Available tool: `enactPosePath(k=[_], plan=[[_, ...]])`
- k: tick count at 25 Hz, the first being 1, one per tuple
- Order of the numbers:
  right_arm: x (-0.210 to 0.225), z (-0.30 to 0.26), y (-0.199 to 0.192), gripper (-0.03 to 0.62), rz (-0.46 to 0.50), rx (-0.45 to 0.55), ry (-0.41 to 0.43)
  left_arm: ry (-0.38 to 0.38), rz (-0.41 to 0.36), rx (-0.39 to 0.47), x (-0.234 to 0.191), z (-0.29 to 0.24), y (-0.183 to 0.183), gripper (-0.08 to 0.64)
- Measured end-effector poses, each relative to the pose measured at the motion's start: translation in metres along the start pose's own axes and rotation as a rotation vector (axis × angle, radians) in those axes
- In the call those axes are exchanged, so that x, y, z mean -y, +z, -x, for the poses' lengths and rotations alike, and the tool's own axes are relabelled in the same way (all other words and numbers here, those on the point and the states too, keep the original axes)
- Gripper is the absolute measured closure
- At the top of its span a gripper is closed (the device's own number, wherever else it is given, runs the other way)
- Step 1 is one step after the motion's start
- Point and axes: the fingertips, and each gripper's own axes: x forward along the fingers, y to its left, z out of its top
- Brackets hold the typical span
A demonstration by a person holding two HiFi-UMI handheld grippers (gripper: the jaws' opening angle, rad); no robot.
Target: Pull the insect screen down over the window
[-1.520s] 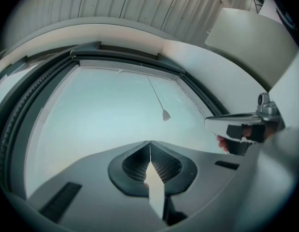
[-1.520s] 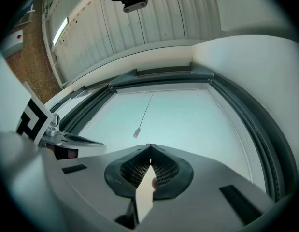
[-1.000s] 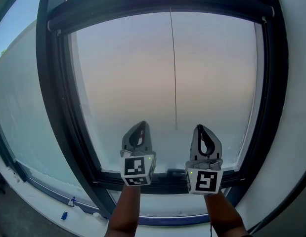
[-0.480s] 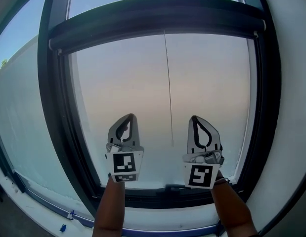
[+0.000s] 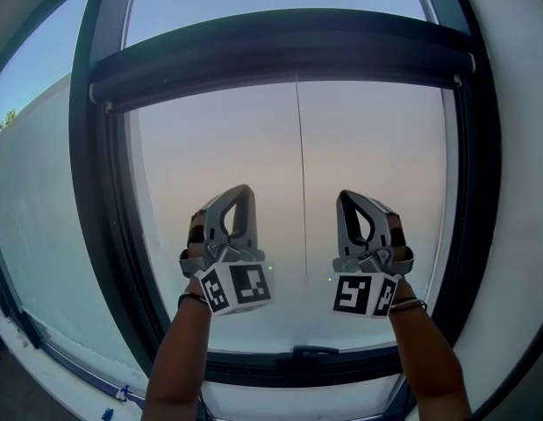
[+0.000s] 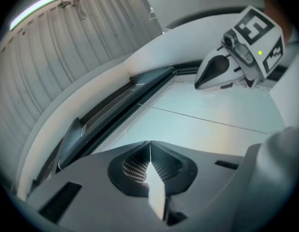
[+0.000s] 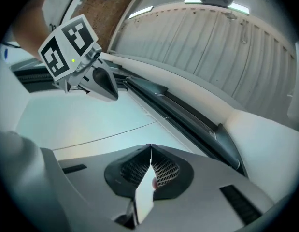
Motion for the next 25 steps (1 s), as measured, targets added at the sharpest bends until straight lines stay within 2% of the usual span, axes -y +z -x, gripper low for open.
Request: enactPosePath(k=[4,10,16,25], plan=[[0.007,-0.016,-0.005,0.589,0.165,-0.02,0.009,0.0,-0.212,-0.027,0.003,-0.022,0.002,0.557],[0.024,-0.047,-0.013,0.589,0.438,-0.07,0.025,0.035,-0.384,-0.07,-0.01,-0.052,-0.003,0.557],[0.04,-0.074,-0.011,0.589,0.596,-0.077,0.023,0.049,-0.483,-0.12,-0.026,-0.075,-0.001,0.557],[0.065,-0.104,0.006,0.588,0.701,-0.061,0.002,0.067,-0.571,-0.132,-0.058,-0.104,0.011,0.557]])
